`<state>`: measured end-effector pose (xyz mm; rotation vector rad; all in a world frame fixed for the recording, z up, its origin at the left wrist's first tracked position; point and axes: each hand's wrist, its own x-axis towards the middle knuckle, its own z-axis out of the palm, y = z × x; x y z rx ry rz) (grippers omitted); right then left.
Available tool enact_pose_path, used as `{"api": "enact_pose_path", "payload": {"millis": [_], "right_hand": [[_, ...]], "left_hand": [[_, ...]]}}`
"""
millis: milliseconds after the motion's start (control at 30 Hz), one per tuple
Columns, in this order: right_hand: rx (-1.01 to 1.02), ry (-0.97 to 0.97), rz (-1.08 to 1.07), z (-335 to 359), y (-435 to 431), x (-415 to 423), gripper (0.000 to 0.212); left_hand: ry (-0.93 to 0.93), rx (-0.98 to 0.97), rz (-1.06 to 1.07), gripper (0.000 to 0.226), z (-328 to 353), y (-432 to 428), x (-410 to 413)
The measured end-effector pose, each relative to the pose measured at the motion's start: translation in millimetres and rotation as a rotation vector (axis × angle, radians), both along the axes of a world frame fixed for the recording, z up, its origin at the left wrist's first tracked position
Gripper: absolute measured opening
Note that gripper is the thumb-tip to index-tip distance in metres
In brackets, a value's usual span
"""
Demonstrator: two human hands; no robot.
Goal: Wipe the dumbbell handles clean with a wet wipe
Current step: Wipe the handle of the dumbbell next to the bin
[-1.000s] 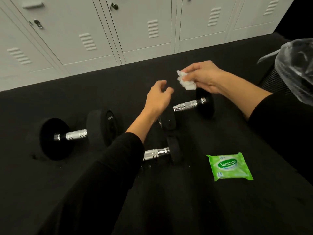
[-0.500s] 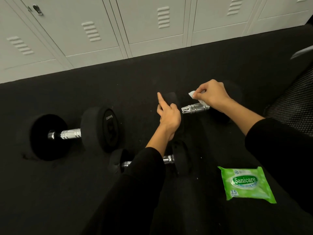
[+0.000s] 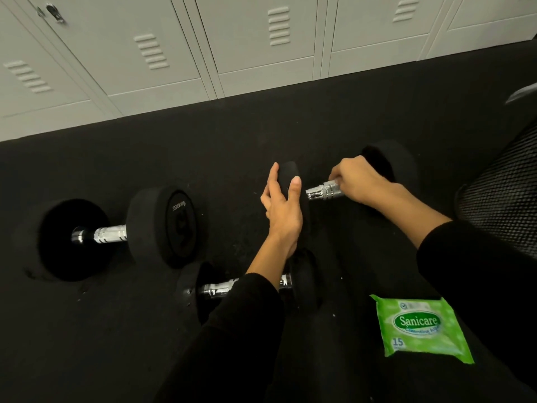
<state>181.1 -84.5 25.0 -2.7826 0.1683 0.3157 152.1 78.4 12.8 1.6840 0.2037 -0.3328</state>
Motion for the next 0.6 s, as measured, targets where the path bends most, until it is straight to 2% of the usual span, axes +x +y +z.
{"api": "enact_pose_path", "payload": {"millis": [133,367,533,600], "right_hand": [[-0.063,-0.08,0.137,-8.8,-5.6,-11.1,0.029],[-0.083,-0.192,0.027,-13.0,-19.2,-12.2,0.03],[-0.068,-0.235,0.187,-15.1,3.2,-27.4,0.03],[-0.038,-0.246,0.149,-16.7,-5.6,-32.6,0.038]], "left_hand": [[0.006,0.001,-0.037,0.056,1.5,1.7,3.9],[0.021,-0.009,-0.034,0.053,-0.3,2.3,5.1],[0.039,-0.006,-0.031,0.053,2.3,1.5,10.9],[0.036,-0.006,-0.029,0.053,0.8,1.4,10.6]]}}
